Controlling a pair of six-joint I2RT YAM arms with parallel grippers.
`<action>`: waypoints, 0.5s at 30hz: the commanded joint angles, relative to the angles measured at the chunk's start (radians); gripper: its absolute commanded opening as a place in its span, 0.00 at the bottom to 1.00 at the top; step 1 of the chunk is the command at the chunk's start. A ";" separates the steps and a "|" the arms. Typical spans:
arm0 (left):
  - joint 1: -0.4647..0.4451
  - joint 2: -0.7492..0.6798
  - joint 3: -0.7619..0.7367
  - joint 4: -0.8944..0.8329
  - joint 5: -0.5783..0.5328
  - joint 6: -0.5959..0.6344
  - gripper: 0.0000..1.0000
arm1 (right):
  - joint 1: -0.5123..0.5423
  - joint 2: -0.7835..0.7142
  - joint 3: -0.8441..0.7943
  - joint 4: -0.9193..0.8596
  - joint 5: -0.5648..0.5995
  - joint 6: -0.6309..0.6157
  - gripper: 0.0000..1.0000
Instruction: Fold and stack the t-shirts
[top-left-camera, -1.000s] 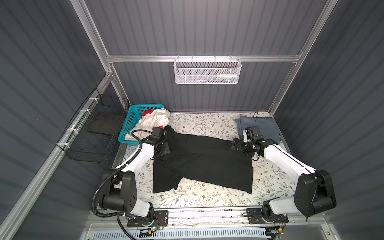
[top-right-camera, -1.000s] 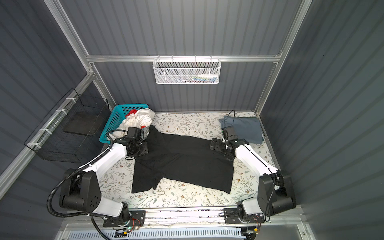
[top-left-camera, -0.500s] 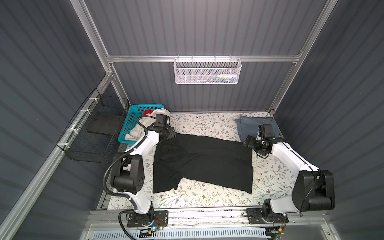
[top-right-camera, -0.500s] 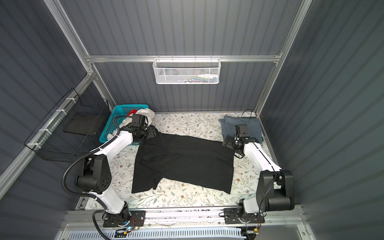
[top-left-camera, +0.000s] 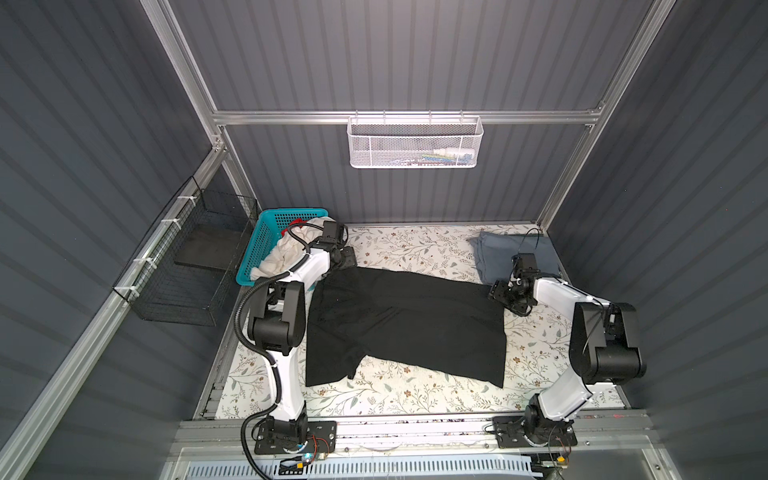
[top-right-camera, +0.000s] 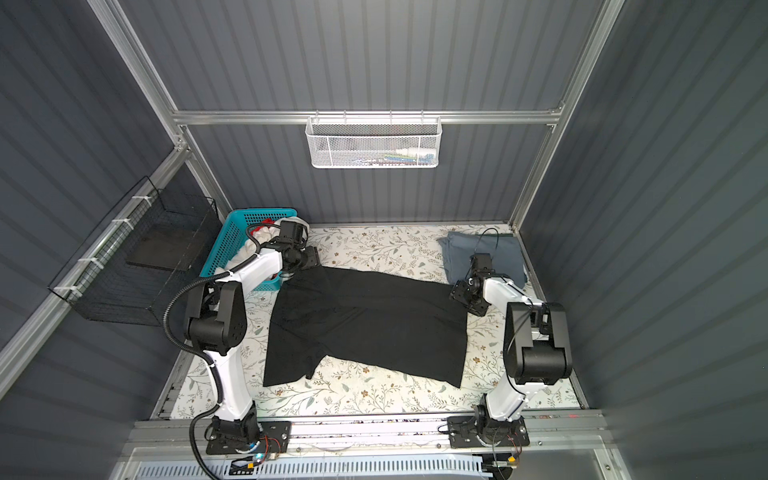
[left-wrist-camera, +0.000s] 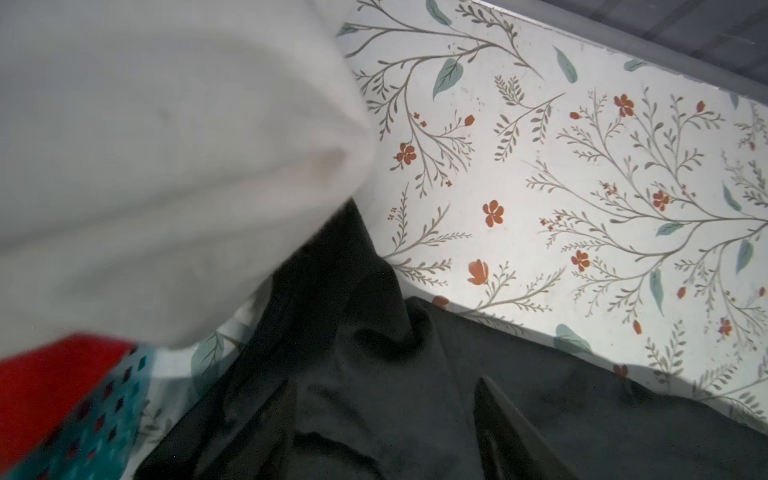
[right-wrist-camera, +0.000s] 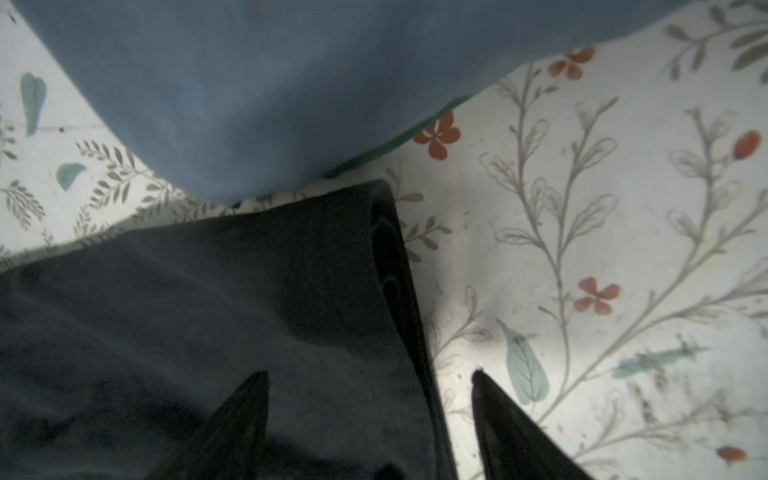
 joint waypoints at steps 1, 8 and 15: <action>-0.003 0.022 0.046 -0.019 -0.048 0.022 0.67 | -0.013 0.022 0.040 0.009 -0.006 -0.013 0.71; -0.004 0.080 0.095 -0.039 -0.070 0.012 0.63 | -0.015 0.055 0.052 0.018 -0.032 -0.016 0.62; -0.004 0.137 0.135 -0.062 -0.110 0.013 0.51 | -0.015 0.069 0.052 0.057 -0.057 -0.015 0.53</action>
